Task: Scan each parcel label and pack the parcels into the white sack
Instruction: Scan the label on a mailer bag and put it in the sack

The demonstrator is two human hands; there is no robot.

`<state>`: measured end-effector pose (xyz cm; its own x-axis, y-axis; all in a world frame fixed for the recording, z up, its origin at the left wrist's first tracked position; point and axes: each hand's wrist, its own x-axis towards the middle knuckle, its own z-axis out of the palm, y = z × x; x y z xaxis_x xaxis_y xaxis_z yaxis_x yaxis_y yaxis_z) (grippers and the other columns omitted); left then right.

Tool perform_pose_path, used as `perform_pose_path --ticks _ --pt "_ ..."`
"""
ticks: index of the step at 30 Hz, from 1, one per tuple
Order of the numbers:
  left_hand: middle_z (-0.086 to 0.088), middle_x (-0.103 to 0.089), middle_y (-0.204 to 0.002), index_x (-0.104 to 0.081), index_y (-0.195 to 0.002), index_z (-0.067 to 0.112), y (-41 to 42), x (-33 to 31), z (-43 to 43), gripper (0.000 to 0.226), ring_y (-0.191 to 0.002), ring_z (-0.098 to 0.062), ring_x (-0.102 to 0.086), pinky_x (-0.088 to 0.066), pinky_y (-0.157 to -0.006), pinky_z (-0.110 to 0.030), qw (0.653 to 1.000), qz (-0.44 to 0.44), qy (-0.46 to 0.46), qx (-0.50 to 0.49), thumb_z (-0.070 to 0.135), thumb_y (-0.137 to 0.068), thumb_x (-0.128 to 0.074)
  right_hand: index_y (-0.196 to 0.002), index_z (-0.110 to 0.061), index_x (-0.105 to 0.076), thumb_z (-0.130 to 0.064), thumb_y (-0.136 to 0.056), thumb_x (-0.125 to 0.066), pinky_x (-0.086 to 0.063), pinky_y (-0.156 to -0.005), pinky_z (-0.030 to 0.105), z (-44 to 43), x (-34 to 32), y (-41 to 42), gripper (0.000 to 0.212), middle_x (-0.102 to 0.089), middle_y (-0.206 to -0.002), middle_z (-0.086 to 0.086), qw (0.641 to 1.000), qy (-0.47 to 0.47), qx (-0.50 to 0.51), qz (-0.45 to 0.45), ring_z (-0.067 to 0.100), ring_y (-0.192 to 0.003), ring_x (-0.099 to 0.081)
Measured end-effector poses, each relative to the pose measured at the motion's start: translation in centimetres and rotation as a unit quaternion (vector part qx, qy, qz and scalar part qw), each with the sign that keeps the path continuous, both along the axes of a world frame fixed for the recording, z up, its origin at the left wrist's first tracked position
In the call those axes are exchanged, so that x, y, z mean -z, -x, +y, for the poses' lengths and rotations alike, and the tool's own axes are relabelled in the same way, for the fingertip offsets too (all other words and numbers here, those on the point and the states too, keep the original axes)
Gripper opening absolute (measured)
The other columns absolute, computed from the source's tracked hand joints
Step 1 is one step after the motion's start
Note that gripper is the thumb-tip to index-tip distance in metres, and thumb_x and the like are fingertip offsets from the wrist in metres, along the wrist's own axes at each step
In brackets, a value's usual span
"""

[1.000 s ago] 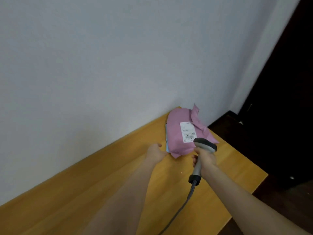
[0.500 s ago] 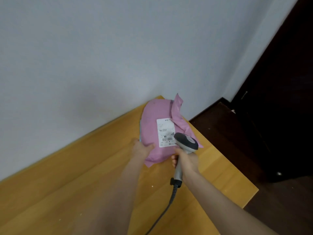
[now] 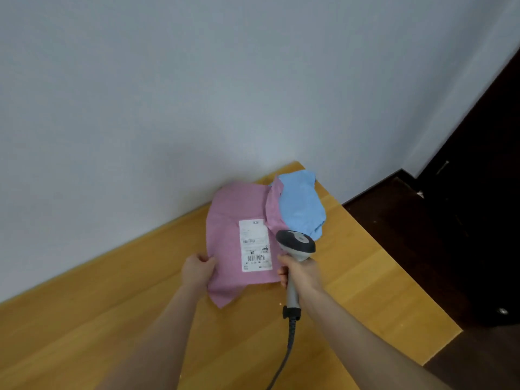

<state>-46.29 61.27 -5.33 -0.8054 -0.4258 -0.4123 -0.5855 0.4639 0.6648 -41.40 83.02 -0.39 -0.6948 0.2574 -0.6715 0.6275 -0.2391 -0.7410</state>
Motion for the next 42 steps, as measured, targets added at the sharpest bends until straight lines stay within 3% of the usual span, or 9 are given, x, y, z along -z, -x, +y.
perform_pose_path --ticks 6,12,20,26,30,32,35,38,42 --pt "-0.02 -0.066 -0.098 -0.059 -0.118 -0.001 -5.1 -2.8 -8.8 0.032 -0.069 -0.018 -0.054 -0.042 -0.051 -0.023 0.986 -0.042 -0.154 -0.053 -0.003 -0.086 -0.06 -0.066 -0.006 -0.063 -0.005 -0.082 -0.067 -0.046 -0.052 0.029 -7.2 -1.2 -2.4 0.017 -0.062 -0.058 0.01 0.998 0.014 -0.06 -0.01 0.018 -0.049 -0.054" --pt "-0.004 -0.063 -0.093 -0.062 -0.099 0.016 -9.6 -5.7 -16.0 0.021 -0.073 -0.015 -0.053 -0.043 -0.067 -0.027 0.96 0.0 -0.27 -0.078 -0.002 -0.09 -0.057 -0.075 -0.007 -0.061 -0.012 -0.08 -0.075 -0.047 -0.064 0.034 -13.5 -2.2 -5.5 0.016 -0.064 -0.067 0.007 0.998 -0.023 -0.054 0.014 0.02 -0.061 -0.058" --pt "0.003 -0.066 -0.087 -0.063 -0.107 0.02 -14.1 -9.9 -24.6 0.03 -0.076 -0.013 -0.058 -0.045 -0.062 -0.025 0.941 0.029 -0.337 -0.003 -0.003 -0.091 -0.054 -0.086 -0.003 -0.064 0.001 -0.079 -0.074 -0.053 -0.048 0.023 -20.6 -4.8 -7.9 0.013 -0.069 -0.071 0.012 0.994 0.107 -0.03 0.019 0.016 -0.047 -0.061" --pt "-0.009 -0.058 -0.121 -0.029 -0.147 0.029 -16.4 -13.4 -28.1 0.078 -0.106 -0.026 -0.06 -0.053 -0.073 -0.031 0.96 0.109 -0.258 -0.024 0.009 -0.084 -0.07 -0.072 -0.004 -0.06 0.007 -0.077 -0.068 -0.047 -0.057 0.032 -23.7 -7.0 -9.1 0.014 -0.061 -0.062 0.011 0.997 0.034 -0.038 0.058 0.02 -0.052 -0.054" --pt "0.0 -0.048 -0.131 -0.011 -0.152 0.032 -17.1 -15.9 -27.6 0.106 -0.119 -0.016 -0.052 -0.051 -0.089 -0.029 0.959 0.207 -0.194 0.027 -0.002 -0.075 -0.076 -0.071 -0.004 -0.06 0.009 -0.078 -0.067 -0.049 -0.057 0.031 -24.8 -8.6 -9.2 0.016 -0.061 -0.06 0.011 0.993 0.037 -0.066 0.093 0.02 -0.052 -0.055" --pt "0.002 -0.052 -0.128 -0.025 -0.15 0.026 -17.5 -17.0 -27.4 0.097 -0.114 -0.013 -0.052 -0.047 -0.094 -0.029 0.971 0.218 -0.094 0.041 0.0 -0.073 -0.078 -0.071 -0.004 -0.06 0.009 -0.078 -0.067 -0.05 -0.06 0.033 -25.1 -9.3 -9.2 0.016 -0.061 -0.061 0.011 0.991 0.039 -0.083 0.101 0.02 -0.053 -0.055" --pt "-0.004 -0.066 -0.101 -0.057 -0.127 0.017 -18.4 -18.6 -28.1 0.058 -0.091 -0.02 -0.061 -0.047 -0.075 -0.027 0.977 0.203 0.055 0.036 0.014 -0.073 -0.079 -0.075 -0.003 -0.061 0.008 -0.079 -0.067 -0.05 -0.063 0.034 -25.3 -10.3 -9.3 0.013 -0.062 -0.066 0.012 0.988 0.048 -0.101 0.108 0.021 -0.056 -0.056" --pt "-0.005 -0.064 -0.097 -0.063 -0.107 0.01 -19.1 -19.8 -28.0 0.037 -0.089 -0.028 -0.062 -0.044 -0.07 -0.031 0.965 0.227 0.135 0.004 0.019 -0.075 -0.078 -0.075 -0.002 -0.061 0.008 -0.079 -0.066 -0.048 -0.059 0.032 -25.4 -11.3 -9.5 0.012 -0.06 -0.063 0.011 0.983 0.057 -0.123 0.125 0.02 -0.055 -0.054" --pt "0.009 -0.036 -0.13 -0.021 -0.15 0.022 -19.8 -22.5 -29.0 0.101 -0.1 -0.022 -0.058 -0.052 -0.087 -0.039 0.964 0.263 -0.008 -0.034 0.016 -0.071 -0.084 -0.077 -0.001 -0.062 0.008 -0.078 -0.067 -0.049 -0.06 0.032 -25.7 -12.7 -9.8 0.01 -0.061 -0.065 0.011 0.972 0.073 -0.164 0.151 0.021 -0.058 -0.056"
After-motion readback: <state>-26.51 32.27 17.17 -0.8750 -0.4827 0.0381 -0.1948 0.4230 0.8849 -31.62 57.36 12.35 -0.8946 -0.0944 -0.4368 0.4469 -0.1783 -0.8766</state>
